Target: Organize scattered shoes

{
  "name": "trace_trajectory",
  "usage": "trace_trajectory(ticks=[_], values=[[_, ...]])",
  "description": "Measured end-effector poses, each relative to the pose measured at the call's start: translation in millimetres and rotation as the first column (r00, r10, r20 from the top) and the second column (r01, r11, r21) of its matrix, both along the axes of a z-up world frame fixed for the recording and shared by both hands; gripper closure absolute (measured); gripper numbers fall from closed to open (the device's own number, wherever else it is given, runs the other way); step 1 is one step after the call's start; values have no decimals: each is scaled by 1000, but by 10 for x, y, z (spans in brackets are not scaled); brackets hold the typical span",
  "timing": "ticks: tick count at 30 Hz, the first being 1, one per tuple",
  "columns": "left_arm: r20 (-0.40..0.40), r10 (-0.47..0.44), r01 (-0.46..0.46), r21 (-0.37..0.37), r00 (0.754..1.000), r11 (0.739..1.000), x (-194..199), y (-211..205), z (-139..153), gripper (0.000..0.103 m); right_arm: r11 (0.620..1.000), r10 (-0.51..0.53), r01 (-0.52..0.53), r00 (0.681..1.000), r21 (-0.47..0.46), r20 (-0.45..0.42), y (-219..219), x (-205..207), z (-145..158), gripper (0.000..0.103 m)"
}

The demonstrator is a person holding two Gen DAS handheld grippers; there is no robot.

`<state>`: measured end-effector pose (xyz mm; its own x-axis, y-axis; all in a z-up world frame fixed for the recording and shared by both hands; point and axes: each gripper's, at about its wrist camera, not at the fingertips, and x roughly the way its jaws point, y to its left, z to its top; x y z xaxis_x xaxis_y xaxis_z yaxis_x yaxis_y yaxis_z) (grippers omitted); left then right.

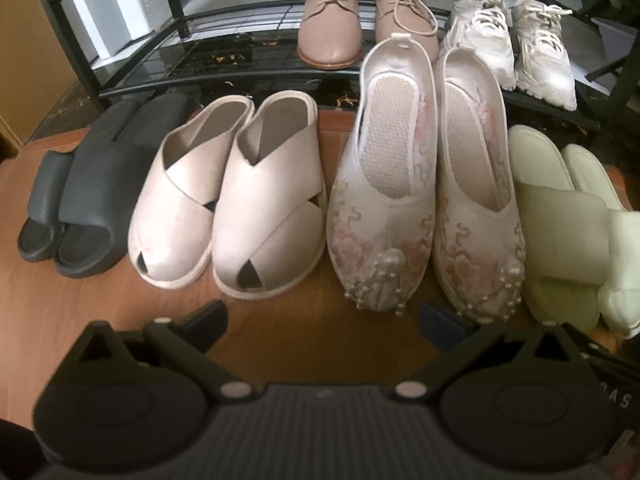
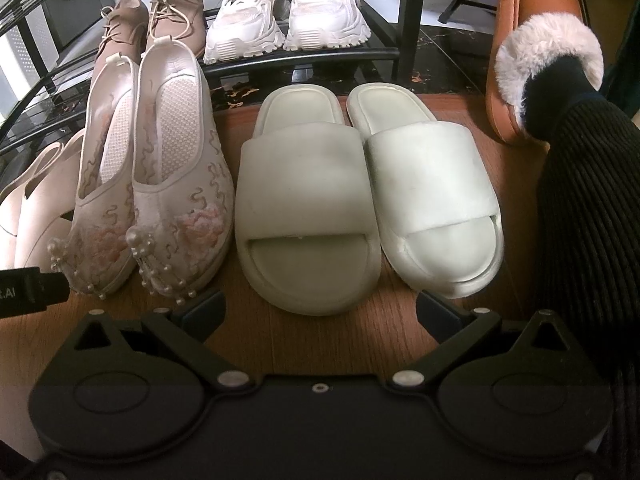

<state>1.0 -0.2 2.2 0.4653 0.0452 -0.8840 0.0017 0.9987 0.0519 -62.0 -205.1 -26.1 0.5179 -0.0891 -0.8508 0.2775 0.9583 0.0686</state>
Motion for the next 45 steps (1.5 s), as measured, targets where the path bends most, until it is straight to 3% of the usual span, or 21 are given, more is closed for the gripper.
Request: trace_trajectory(ticks=[33, 39, 45], values=[[8, 9, -9, 3, 1000, 1000, 23, -29, 67, 1, 1000, 9, -8, 1000, -19, 7, 55, 69, -18, 0], [-21, -2, 1, -59, 1000, 998, 42, 23, 54, 1, 1000, 1, -1, 999, 0, 34, 43, 48, -9, 0], [27, -16, 16, 10, 999, 1000, 4, -25, 164, 1, 999, -11, 7, 996, 41, 88, 5, 23, 22, 0]])
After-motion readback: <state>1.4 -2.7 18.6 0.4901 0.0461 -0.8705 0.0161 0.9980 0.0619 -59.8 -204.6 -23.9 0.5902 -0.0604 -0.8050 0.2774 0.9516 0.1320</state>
